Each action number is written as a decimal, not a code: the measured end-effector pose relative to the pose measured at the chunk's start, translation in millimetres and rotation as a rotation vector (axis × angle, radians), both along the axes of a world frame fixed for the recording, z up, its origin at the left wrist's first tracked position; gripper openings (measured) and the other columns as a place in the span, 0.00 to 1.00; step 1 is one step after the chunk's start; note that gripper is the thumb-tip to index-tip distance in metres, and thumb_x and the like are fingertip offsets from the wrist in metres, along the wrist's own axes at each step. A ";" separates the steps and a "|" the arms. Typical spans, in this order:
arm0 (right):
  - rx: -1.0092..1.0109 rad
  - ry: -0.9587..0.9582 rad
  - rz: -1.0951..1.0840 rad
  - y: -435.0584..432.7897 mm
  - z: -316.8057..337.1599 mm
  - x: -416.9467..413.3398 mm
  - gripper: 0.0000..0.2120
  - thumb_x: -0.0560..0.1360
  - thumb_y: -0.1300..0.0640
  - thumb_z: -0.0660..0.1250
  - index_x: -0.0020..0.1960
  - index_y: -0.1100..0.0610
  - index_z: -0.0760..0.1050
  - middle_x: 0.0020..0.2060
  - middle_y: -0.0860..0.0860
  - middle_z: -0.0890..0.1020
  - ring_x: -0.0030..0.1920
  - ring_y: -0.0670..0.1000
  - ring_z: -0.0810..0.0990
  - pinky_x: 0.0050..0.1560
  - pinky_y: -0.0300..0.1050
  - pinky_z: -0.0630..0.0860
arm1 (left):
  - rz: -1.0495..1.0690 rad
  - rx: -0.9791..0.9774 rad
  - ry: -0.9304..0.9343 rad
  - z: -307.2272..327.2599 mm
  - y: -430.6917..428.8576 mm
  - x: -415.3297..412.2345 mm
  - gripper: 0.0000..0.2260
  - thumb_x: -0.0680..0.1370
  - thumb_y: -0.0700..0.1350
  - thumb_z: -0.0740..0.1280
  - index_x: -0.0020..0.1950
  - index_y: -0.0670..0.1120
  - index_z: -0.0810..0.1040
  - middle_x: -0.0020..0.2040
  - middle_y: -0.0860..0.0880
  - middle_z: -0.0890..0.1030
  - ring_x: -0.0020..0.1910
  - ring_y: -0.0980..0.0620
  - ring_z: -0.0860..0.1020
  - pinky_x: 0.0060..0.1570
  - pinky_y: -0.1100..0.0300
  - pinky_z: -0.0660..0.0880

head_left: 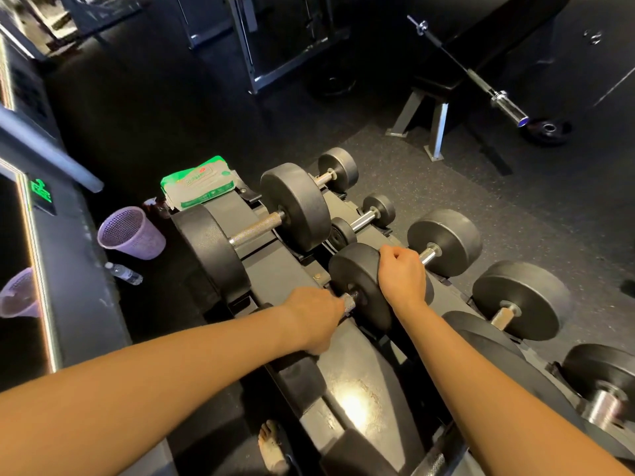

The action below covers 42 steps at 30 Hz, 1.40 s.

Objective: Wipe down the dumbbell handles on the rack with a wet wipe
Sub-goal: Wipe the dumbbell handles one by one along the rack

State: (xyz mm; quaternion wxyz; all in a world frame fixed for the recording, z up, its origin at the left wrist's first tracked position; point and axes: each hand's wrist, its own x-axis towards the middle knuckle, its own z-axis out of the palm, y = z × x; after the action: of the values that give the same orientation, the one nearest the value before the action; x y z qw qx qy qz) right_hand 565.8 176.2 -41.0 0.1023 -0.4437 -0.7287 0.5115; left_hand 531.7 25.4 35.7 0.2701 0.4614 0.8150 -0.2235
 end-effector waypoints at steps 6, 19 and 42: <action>0.577 0.169 0.246 -13.8 32.3 30.3 0.05 0.81 0.58 0.63 0.47 0.56 0.76 0.43 0.49 0.75 0.44 0.49 0.73 0.43 0.44 0.69 | 0.443 0.196 -0.146 17.2 -11.4 -28.4 0.09 0.72 0.47 0.76 0.46 0.45 0.80 0.45 0.48 0.83 0.48 0.46 0.82 0.45 0.54 0.77; -0.360 -0.168 0.104 -72.1 6.7 51.8 0.08 0.79 0.65 0.65 0.44 0.65 0.80 0.33 0.58 0.84 0.27 0.54 0.82 0.34 0.55 0.85 | 0.701 0.601 -0.137 18.3 -56.5 -30.9 0.07 0.75 0.44 0.71 0.39 0.43 0.78 0.36 0.51 0.81 0.39 0.50 0.79 0.41 0.53 0.76; -0.611 -0.304 -0.037 -105.7 15.2 40.3 0.11 0.79 0.62 0.59 0.43 0.64 0.78 0.26 0.53 0.73 0.25 0.49 0.67 0.24 0.39 0.62 | 0.650 0.757 -0.173 -1.7 -111.4 -21.9 0.21 0.82 0.61 0.63 0.36 0.50 0.78 0.28 0.52 0.78 0.31 0.57 0.77 0.35 0.59 0.70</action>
State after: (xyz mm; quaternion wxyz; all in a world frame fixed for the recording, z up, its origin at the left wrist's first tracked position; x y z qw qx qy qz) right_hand 606.1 70.5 -25.8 -0.1358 -0.5382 -0.5404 0.6323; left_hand 509.8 -85.9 34.1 0.2060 0.2661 0.9151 0.2221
